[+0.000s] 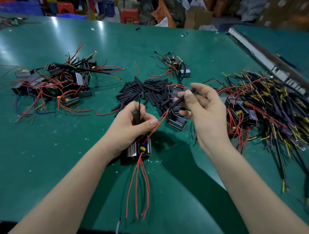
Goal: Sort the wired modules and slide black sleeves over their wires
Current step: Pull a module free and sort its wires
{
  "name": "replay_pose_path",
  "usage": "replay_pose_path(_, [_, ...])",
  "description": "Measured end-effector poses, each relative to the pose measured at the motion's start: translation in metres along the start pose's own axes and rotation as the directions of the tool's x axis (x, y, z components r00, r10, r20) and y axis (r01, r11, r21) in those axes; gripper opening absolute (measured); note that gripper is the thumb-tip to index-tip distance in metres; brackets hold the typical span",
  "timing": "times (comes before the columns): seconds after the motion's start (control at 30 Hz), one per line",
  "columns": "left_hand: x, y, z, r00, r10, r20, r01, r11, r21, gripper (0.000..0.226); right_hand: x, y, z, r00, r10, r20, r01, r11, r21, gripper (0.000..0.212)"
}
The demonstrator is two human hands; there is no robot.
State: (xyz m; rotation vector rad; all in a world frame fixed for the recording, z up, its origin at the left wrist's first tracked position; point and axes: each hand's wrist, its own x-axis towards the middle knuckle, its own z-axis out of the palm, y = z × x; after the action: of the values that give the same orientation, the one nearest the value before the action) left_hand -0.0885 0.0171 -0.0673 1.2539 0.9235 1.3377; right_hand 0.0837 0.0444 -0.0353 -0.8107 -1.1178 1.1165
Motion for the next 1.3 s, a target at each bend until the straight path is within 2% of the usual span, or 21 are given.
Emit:
replay_pose_path(0.53, [-0.0023, 0.0023, 0.0008, 0.997, 0.074, 0.021, -0.075, 0.997, 0.025, 0.029, -0.0036, -0.0023, 0.0023, 0.976, 0.194, -0.101, -0.175, 0.969, 0.173, 0.011])
replay_pose_path(0.83, [-0.0026, 0.0048, 0.0018, 0.998, 0.064, 0.022, -0.064, 0.998, 0.017, 0.030, -0.0071, -0.0037, 0.0066, 0.986, 0.160, -0.057, -0.150, 0.977, 0.150, 0.010])
replay_pose_path(1.3, [-0.0036, 0.0072, 0.0052, 0.998, 0.061, 0.023, -0.061, 0.998, 0.002, 0.031, -0.0081, -0.0049, 0.0059, 0.990, 0.120, -0.076, -0.112, 0.989, 0.100, 0.009])
